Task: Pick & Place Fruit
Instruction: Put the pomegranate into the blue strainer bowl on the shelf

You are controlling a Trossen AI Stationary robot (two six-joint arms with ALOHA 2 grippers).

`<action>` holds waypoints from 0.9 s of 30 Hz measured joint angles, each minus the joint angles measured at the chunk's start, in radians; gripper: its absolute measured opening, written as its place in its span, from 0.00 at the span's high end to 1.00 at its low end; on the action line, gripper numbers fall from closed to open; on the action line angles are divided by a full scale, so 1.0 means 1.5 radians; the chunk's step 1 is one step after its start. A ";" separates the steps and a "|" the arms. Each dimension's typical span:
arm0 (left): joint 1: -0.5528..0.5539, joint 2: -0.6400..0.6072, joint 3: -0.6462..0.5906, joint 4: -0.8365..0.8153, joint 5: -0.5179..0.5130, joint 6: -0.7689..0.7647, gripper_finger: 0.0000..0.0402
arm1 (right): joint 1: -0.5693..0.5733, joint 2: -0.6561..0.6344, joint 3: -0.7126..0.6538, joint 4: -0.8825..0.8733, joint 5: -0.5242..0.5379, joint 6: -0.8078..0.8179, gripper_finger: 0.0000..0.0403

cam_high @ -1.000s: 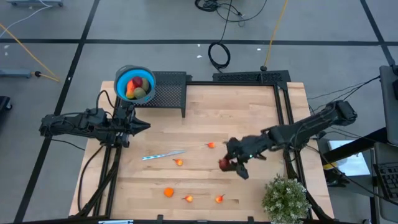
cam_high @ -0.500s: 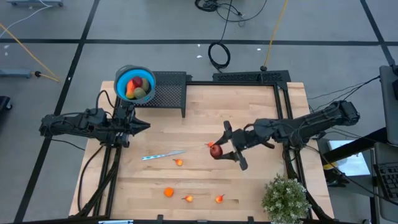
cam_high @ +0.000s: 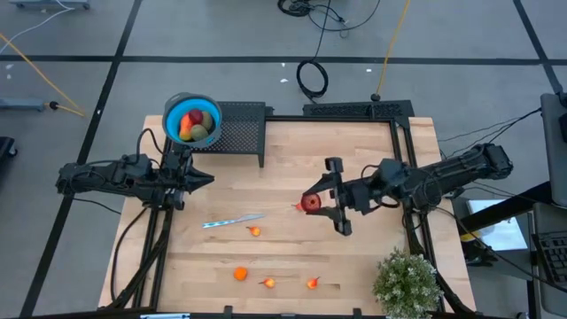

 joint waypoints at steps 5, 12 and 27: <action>0.000 0.000 0.000 0.000 0.000 0.000 0.95 | 0.000 -0.001 0.000 0.052 -0.001 -0.054 0.54; 0.000 0.000 0.000 0.001 0.000 -0.001 0.95 | 0.000 0.000 0.000 0.042 0.001 -0.061 0.53; 0.000 0.060 0.000 0.119 -0.001 -0.086 0.95 | -0.026 0.000 0.000 -0.085 0.259 0.299 0.54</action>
